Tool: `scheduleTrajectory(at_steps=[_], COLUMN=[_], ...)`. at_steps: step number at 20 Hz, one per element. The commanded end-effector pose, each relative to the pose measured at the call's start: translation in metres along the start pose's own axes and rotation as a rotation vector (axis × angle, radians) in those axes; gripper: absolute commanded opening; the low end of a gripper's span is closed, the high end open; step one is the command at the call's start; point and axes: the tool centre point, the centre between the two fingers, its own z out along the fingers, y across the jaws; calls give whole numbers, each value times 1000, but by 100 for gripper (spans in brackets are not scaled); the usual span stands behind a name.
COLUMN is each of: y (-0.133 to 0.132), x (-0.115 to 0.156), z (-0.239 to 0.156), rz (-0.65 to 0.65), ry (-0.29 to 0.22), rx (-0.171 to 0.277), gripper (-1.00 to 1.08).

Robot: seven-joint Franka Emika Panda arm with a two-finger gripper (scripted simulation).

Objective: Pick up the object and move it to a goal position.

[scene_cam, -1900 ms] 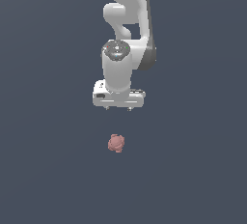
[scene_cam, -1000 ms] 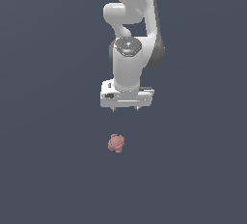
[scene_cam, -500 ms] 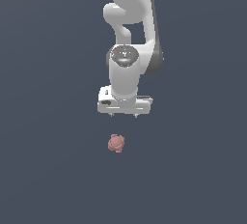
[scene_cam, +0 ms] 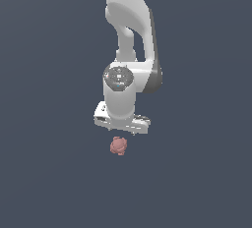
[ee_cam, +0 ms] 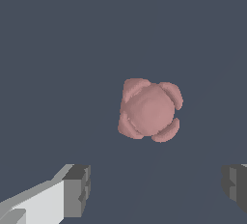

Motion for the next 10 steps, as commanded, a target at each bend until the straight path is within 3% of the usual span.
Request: scheduleTrajectory(at_steps=[1,10], y=[2,8], x=[11,33], z=[8,27], rz=[40,123], ry=[1,3], rx=[1,2], gripper=[100,100])
